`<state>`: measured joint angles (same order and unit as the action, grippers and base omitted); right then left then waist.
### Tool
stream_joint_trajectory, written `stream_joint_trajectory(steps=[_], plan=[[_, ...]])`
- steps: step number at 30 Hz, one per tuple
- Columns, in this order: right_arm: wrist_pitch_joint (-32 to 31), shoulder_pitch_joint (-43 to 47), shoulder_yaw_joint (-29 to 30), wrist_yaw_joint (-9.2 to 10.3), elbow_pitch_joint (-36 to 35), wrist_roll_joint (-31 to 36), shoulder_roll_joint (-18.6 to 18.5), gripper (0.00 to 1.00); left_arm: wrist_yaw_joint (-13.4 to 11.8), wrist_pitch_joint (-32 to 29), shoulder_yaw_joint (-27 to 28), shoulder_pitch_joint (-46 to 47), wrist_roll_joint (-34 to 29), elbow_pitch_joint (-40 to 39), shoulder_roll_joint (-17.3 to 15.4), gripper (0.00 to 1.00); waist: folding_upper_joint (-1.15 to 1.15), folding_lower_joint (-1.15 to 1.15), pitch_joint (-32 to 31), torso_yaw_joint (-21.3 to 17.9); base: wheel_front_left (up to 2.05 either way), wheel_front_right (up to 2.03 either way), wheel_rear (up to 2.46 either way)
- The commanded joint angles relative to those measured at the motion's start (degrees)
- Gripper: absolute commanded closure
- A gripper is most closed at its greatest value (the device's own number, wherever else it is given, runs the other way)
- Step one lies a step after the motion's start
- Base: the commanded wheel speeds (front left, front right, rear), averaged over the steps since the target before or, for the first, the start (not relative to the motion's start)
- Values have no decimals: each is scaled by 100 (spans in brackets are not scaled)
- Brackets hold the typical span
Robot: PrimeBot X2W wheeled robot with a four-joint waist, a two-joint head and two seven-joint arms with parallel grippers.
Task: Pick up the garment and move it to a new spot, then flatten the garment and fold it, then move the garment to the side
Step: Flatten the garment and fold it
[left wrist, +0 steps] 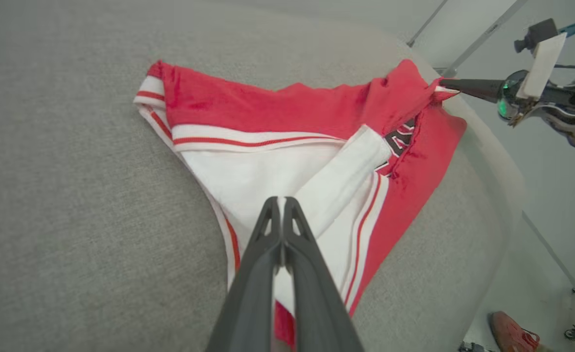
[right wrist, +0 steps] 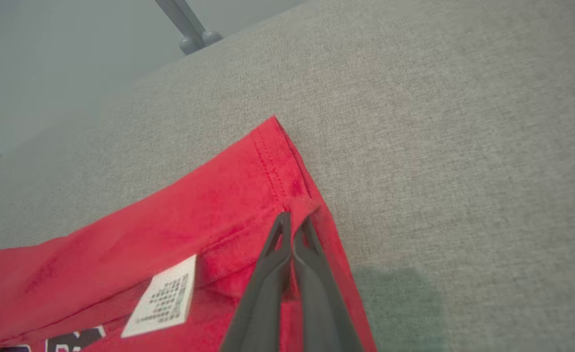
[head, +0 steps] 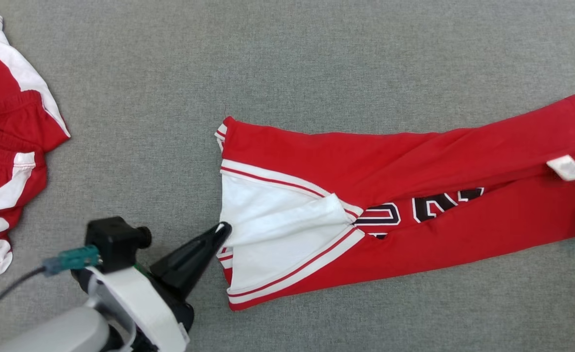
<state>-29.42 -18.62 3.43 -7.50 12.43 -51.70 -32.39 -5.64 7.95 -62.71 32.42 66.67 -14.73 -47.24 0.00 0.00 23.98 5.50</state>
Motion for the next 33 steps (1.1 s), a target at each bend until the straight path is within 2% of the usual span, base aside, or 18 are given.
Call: stream_joint_trajectory(steps=[1,5,6,7,8,9,13,16,19,22,24,27,33], plan=[[37,56,1,2,56,136,34,100,-66,44,-25,-70,-53,120,62,100,0,0,-21,-8,0,0,0],[86,6,-43,2,318,427,299,100,-195,116,-188,-196,-159,611,405,100,0,0,-123,-47,0,0,0],[156,-11,-11,2,372,483,346,64,-253,182,-189,-233,-176,708,477,100,0,0,-164,-58,0,0,0],[221,-10,36,2,423,511,399,37,-323,270,-182,-273,-219,785,550,93,0,0,-207,-69,0,0,0],[315,25,99,2,442,542,447,0,-404,369,-147,-337,-235,846,631,55,0,0,-255,-75,0,0,0],[478,91,161,2,405,594,458,0,-478,477,-91,-408,-283,890,717,0,0,0,-310,-75,0,0,0],[1516,670,407,2,4,822,455,0,-882,713,263,-704,-781,1140,1092,0,0,0,-581,42,0,0,0],[2261,1242,539,2,-278,964,561,0,-1243,726,938,-1101,-1511,1228,1580,0,0,0,-762,107,0,0,0],[2777,1652,589,2,-400,1092,770,0,-1481,727,1649,-1615,-2454,1266,2032,0,0,0,-906,183,0,0,0],[3058,1731,631,2,-230,1253,927,0,-1622,727,2213,-1998,-3453,1274,2483,0,0,0,-1008,294,0,0,0],[3094,1607,680,2,36,1446,1016,0,-1648,722,2533,-2217,-3970,1298,2763,0,0,0,-1071,385,0,0,0],[3021,1329,932,2,660,1817,1042,0,-1548,722,2873,-2437,-4584,1333,3115,0,0,0,-1162,560,0,0,0],[2469,797,1120,2,1753,2434,1055,0,-1148,722,3224,-2749,-5215,1469,3649,0,0,0,-1232,898,0,0,0]])
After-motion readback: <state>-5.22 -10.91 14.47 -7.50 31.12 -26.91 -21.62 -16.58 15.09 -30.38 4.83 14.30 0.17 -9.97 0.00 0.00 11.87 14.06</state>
